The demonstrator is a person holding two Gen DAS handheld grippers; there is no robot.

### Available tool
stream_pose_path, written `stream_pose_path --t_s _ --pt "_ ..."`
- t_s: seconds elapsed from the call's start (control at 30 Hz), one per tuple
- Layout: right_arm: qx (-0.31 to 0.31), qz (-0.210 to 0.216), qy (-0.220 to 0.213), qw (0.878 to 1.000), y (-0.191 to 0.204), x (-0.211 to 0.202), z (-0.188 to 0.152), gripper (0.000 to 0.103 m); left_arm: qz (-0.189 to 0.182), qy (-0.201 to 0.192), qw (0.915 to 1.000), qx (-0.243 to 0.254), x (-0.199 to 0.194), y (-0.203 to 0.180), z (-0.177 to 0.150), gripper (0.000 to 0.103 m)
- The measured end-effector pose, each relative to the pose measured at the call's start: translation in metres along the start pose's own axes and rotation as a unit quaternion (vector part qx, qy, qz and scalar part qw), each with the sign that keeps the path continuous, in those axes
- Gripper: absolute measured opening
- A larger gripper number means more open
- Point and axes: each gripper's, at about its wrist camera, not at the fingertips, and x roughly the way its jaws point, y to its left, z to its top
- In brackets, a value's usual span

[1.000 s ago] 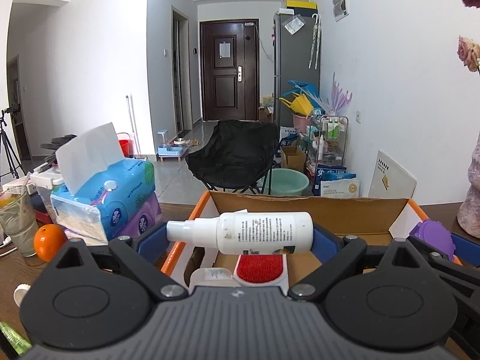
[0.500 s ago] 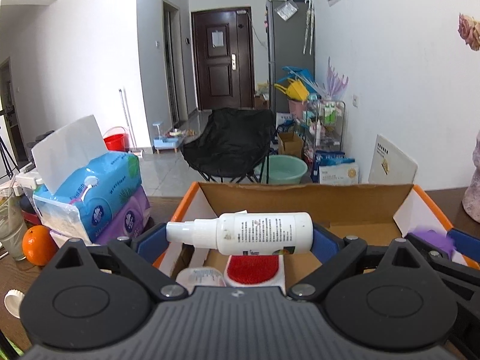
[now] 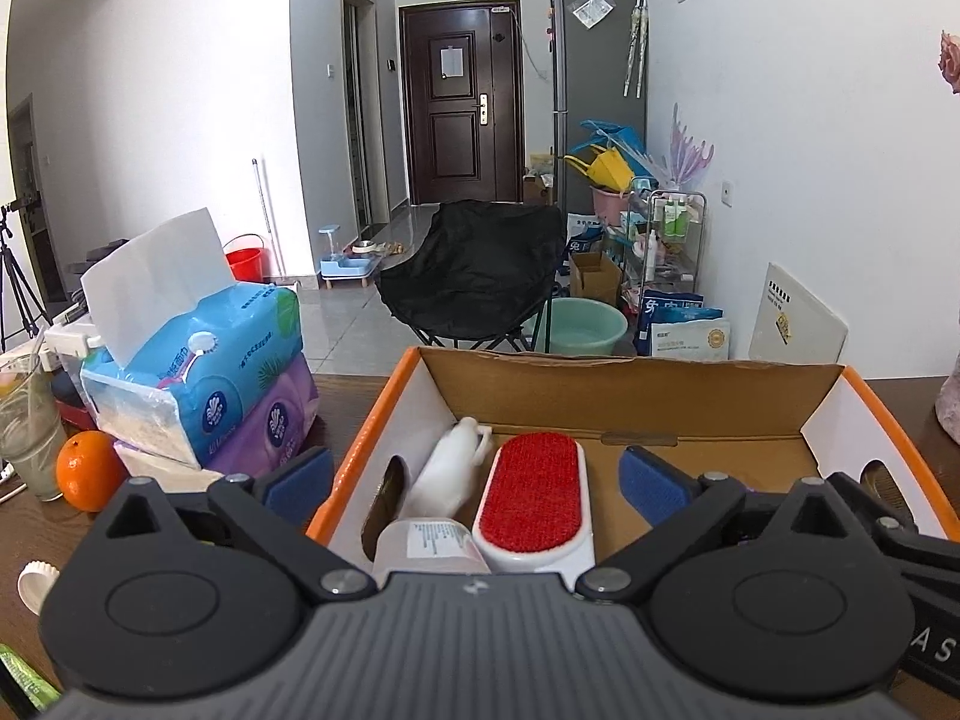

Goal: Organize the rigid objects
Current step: 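Open both tools to drop the spray bottle and purple cap into the box, then withdraw both tools from the red box back over the table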

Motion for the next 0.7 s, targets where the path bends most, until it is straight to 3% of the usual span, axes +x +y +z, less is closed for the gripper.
stream_pose_path --t_s 0.7 --pt "0.0 0.01 -0.012 1.0 -0.005 -0.025 0.0 0.103 0.009 -0.005 0.9999 -0.007 -0.023 0.016 -0.009 0.103"
